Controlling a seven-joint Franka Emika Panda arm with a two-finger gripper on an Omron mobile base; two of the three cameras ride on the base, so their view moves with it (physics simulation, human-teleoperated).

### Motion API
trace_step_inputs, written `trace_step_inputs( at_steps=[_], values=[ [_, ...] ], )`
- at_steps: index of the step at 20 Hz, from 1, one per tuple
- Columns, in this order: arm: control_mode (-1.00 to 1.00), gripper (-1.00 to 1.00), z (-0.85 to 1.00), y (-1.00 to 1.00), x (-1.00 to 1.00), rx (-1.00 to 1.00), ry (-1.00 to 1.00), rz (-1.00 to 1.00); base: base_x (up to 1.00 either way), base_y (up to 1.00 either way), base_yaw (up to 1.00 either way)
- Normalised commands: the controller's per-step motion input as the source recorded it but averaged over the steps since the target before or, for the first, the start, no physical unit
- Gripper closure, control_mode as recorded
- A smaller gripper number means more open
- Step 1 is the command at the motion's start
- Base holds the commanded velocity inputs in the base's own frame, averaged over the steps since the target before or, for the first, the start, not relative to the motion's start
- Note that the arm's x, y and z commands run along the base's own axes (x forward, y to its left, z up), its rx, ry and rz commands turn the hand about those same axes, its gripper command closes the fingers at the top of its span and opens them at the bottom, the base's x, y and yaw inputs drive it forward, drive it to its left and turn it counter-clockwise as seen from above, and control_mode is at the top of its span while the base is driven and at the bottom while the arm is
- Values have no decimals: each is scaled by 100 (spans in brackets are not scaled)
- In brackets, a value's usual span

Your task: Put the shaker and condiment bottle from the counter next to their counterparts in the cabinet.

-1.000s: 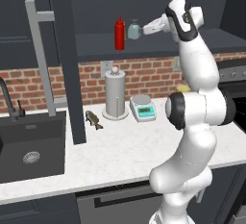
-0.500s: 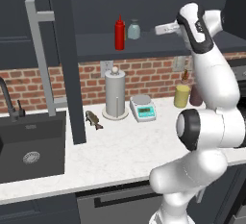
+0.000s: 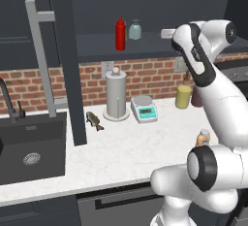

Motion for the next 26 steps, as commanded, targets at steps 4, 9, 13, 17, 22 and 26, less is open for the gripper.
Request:
trace_step_inputs(
  at_steps=[4, 9, 13, 17, 22, 26],
  values=[
    [-100, -100, 7, -18, -68, 5, 0, -37, 0, 0, 0],
    [-100, -100, 6, -26, -68, 6, 0, -41, 0, 0, 0],
    [-100, -100, 1, -32, -69, 7, 0, -44, 0, 0, 0],
    [-100, -100, 0, -33, -70, 6, 0, -45, 0, 0, 0],
    [-100, -100, 0, -32, -79, 7, 0, -45, 0, 0, 0],
    [-100, -100, -1, -35, -74, 4, 0, -45, 0, 0, 0]
  ],
)
